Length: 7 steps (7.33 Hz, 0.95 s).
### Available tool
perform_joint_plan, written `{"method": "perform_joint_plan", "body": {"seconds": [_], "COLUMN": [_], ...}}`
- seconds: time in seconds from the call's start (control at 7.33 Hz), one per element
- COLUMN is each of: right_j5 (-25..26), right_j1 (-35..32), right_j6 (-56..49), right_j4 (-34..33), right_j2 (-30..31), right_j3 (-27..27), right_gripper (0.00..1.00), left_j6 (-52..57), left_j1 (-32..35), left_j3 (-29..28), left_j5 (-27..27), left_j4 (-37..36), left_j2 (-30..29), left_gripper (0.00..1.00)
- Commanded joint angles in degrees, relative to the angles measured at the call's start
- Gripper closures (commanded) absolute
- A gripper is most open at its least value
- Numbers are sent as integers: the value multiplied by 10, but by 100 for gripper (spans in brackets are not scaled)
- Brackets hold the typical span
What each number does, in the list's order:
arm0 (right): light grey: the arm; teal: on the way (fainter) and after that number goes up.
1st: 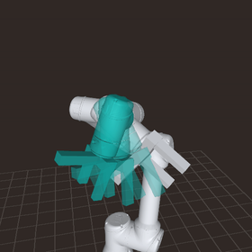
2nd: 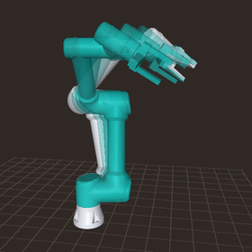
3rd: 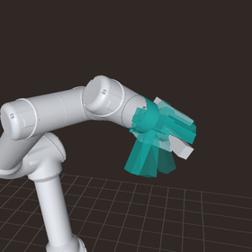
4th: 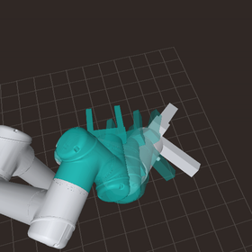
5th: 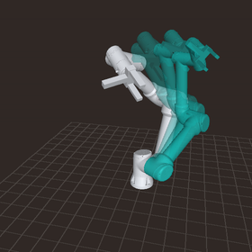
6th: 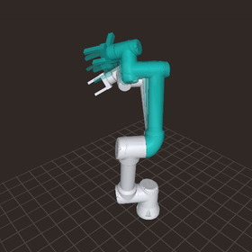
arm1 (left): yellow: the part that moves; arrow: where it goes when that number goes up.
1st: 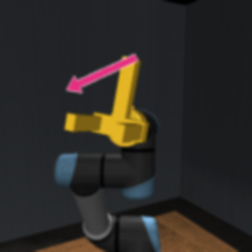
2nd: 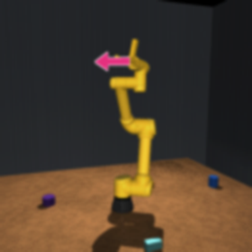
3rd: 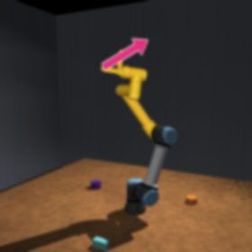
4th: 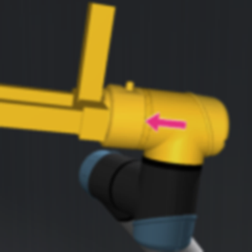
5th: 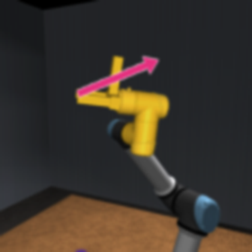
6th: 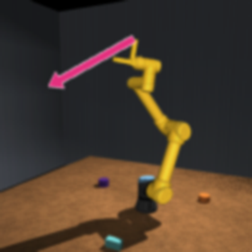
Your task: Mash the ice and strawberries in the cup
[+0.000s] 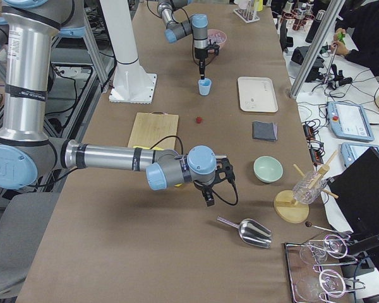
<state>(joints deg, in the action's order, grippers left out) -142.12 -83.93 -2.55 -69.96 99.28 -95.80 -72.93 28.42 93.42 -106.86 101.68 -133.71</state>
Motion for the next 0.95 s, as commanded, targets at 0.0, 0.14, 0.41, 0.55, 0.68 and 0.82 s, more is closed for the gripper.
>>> {"method": "perform_joint_plan", "body": {"seconds": [0.0, 0.14, 0.41, 0.55, 0.68, 0.82], "right_j5": [1, 1, 1, 1, 1, 0], "right_j1": [0, 0, 0, 0, 0, 0], "right_j6": [0, 0, 0, 0, 0, 0], "right_j4": [0, 0, 0, 1, 1, 1], "right_j2": [0, 0, 0, 1, 1, 1], "right_j3": [0, -1, -1, -1, -1, -2], "right_gripper": [0, 0, 0, 0, 0, 0], "left_j6": [7, 17, 123, 156, 238, 245], "left_j1": [31, 46, 123, 141, 173, 209], "left_j3": [20, 41, 112, 120, 140, 158], "left_j5": [0, -4, -91, -98, -103, -148], "left_j4": [-6, -8, -38, -36, -38, -35], "left_j2": [18, 40, 131, 170, 220, 281], "left_gripper": [5, 5, 5, 5, 5, 5]}}
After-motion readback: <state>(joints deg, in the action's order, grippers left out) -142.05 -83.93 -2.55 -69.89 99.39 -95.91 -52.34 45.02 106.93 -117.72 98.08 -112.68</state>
